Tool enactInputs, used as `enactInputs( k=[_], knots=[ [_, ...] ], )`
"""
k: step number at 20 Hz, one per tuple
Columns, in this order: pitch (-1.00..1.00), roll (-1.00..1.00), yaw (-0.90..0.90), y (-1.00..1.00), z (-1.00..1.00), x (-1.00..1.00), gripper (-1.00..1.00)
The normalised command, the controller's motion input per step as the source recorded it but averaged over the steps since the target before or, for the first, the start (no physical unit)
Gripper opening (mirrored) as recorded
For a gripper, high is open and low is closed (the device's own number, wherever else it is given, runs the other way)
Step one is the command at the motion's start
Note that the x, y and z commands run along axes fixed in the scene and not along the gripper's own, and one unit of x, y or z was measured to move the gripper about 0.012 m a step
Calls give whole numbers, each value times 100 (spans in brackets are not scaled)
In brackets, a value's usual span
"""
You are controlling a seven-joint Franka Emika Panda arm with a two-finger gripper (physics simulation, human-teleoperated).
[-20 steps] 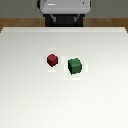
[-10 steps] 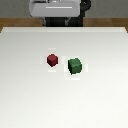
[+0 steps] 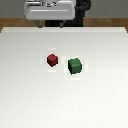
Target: Place the red cube on top of the green cube.
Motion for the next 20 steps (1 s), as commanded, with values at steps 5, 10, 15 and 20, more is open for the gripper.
enactInputs(
  k=[5,10,15,20],
  knots=[
    [0,0,0,0,-80,0,100],
    [0,0,0,0,-60,40,100],
    [0,0,0,0,-60,0,100],
    [0,0,0,0,-60,0,100]
  ],
)
